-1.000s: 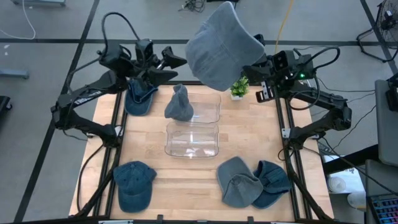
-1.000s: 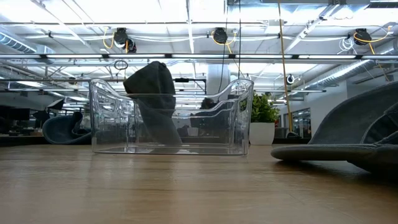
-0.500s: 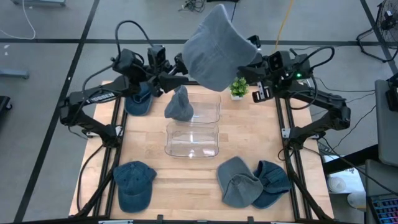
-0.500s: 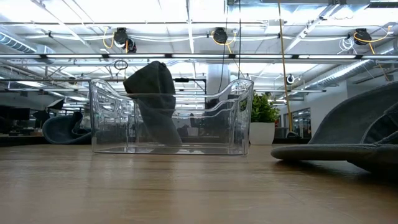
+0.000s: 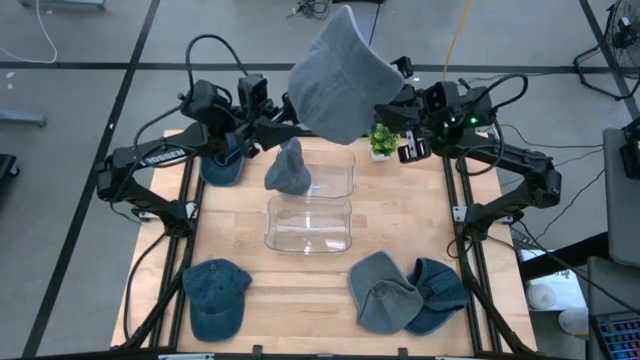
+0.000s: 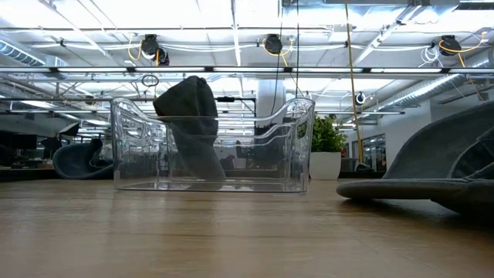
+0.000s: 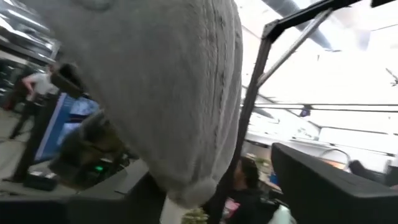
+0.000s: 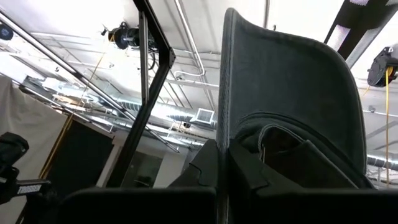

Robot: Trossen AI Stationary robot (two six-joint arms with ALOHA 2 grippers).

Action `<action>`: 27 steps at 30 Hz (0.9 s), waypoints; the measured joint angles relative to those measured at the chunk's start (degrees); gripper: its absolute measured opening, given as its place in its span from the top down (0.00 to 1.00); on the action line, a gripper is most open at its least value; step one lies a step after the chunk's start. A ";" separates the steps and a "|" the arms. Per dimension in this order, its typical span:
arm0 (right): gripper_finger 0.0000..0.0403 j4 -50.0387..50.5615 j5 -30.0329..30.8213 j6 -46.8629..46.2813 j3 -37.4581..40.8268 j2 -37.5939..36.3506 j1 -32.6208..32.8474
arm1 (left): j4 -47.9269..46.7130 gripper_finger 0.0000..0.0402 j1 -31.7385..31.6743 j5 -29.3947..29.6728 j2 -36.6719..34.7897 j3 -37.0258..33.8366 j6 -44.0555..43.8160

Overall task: Pick & Place hat
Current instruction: Put the top gray cap into the top transparent bin

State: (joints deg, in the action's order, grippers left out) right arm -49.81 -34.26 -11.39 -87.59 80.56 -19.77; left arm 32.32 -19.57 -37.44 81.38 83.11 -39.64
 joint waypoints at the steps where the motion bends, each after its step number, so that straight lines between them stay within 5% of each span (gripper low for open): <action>1: 1.00 0.04 0.00 0.04 0.00 0.04 0.00 | -0.05 0.36 0.00 -0.24 -0.01 0.00 -0.14; 15: 1.00 2.81 -0.26 0.14 0.00 -0.03 0.00 | 2.46 0.95 -0.64 -0.25 0.00 0.00 -6.09; 21: 0.96 3.65 -0.06 0.16 0.00 0.00 0.00 | 2.34 0.98 -1.83 -0.84 -0.29 0.00 -9.03; 27: 0.81 8.83 3.63 -2.66 0.00 -1.53 -0.17 | 2.44 0.98 -4.26 -2.93 -3.21 0.00 -11.45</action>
State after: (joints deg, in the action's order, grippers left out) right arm -40.99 -30.63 -14.05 -87.59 79.03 -19.94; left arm 34.77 -23.83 -40.37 78.17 83.11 -51.09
